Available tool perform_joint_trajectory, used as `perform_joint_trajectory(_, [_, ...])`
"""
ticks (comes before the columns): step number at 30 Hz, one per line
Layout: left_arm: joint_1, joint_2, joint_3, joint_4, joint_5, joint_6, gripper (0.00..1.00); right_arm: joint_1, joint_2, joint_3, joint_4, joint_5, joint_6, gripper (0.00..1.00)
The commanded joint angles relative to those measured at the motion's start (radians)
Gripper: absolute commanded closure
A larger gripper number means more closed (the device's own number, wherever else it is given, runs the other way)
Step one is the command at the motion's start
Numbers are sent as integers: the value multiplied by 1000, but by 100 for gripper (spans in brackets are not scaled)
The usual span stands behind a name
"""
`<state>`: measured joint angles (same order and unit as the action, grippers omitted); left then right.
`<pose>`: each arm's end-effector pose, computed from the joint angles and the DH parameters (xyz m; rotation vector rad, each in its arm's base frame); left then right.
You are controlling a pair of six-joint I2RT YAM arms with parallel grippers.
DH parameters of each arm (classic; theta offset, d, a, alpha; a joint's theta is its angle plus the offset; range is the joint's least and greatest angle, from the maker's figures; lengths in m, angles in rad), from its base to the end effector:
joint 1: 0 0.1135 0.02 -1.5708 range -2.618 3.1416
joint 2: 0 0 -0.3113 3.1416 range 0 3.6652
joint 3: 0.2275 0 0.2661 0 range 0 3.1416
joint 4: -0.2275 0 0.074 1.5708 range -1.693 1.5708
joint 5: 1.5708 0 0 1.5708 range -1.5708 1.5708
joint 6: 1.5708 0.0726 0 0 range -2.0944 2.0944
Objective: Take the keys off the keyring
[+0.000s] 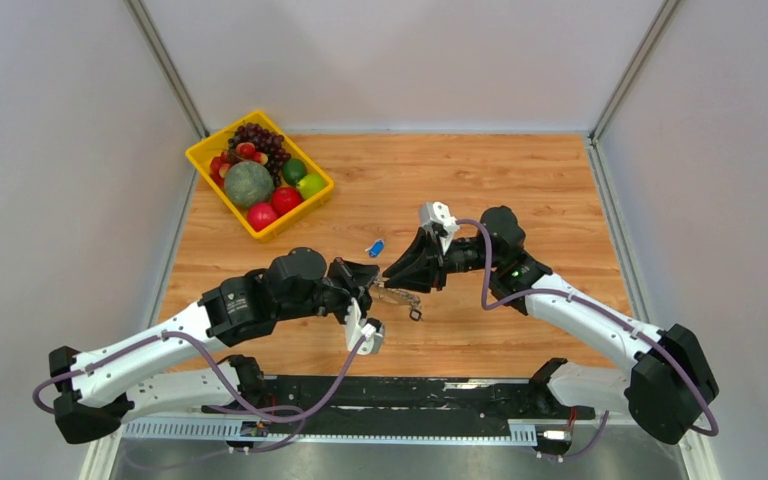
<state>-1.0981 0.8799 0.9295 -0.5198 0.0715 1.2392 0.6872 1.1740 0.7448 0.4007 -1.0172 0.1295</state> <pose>0.0901 -0.1876 0.3599 1.8941 0.7570 0.0154 0.1715 0.2206 0.3441 -1.2499 1.2751 1.4092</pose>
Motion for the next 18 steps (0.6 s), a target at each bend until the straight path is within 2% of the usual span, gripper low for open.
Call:
perform_joint_trajectory(1, [-5,-24,40,63,26,-13,100,10,11,17,26,-37,3,73])
perform_joint_trajectory(9, [-5,-40,34,78,31,-16,100,19,43,27,2,-34,-14,79])
perform_joint_trajectory(15, [-5,-46,23,89,25,-15,100,18,48,31,-5,-35,-15,100])
perform_joint_trajectory(18, [-5,-53,2,110,10,-18,100,19,38,30,-7,-34,-14,100])
